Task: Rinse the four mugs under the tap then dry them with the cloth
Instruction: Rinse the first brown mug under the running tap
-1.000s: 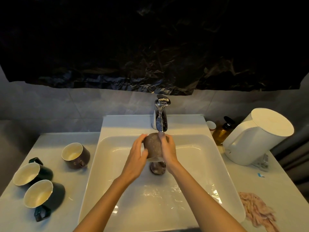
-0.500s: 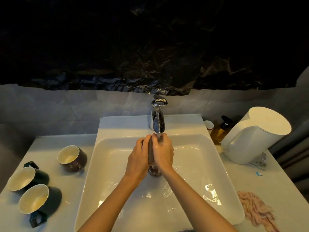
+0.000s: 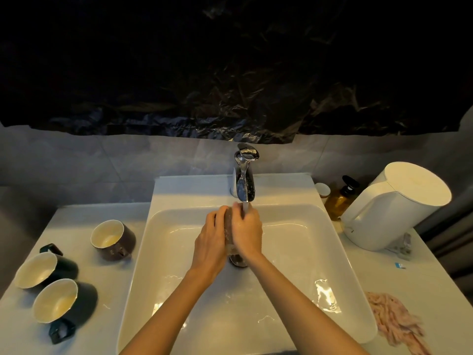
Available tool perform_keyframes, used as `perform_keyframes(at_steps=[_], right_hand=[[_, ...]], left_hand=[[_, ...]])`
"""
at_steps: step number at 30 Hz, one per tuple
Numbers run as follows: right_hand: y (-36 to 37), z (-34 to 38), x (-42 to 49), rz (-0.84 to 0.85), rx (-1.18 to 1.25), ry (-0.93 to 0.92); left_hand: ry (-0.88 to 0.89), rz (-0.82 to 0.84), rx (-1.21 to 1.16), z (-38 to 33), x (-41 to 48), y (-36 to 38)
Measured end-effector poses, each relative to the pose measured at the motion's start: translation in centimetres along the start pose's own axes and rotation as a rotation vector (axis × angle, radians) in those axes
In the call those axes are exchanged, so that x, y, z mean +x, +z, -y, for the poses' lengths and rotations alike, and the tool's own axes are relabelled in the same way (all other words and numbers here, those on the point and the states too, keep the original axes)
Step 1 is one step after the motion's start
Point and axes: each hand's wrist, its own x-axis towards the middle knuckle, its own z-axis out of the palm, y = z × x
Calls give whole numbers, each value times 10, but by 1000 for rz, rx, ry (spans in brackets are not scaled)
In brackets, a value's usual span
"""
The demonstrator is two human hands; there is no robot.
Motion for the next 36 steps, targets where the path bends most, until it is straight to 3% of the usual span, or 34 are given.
perform_keyframes(at_steps=[3,9,14,18,22,25,28,29,33,34,36], right_hand=[[-8,7,19,101,217,273],[-8,11,-2,228,587,390],[-7,-4,-3,175,407,164],[-9,-8,-12,85,149,-35],[-18,-2,-10,17,88,92],[-16,0,8,60,120,259],[-12,-1,21,106,314,438],[-9,-2,18,102,327,420],[-7,0,-13,56,53,-7],[-9,2,-12,23,46,-34],[-9,3,5,29,99,103]], left_hand=[[-33,-39,-32,0,-3,-5],[-187,-127,-411,0,-2,-5],[-130,-50,-234,5,2,-8],[-80,38,-249,-9,-1,-6],[-143,65,-366,-16,-9,-4],[-80,50,-256,-14,-12,-1],[-72,25,-192,-9,-9,2],[-83,12,-196,-9,-7,1],[-112,8,-239,-11,3,-4],[-88,18,-227,-11,3,-5],[-16,25,-148,-10,0,-4]])
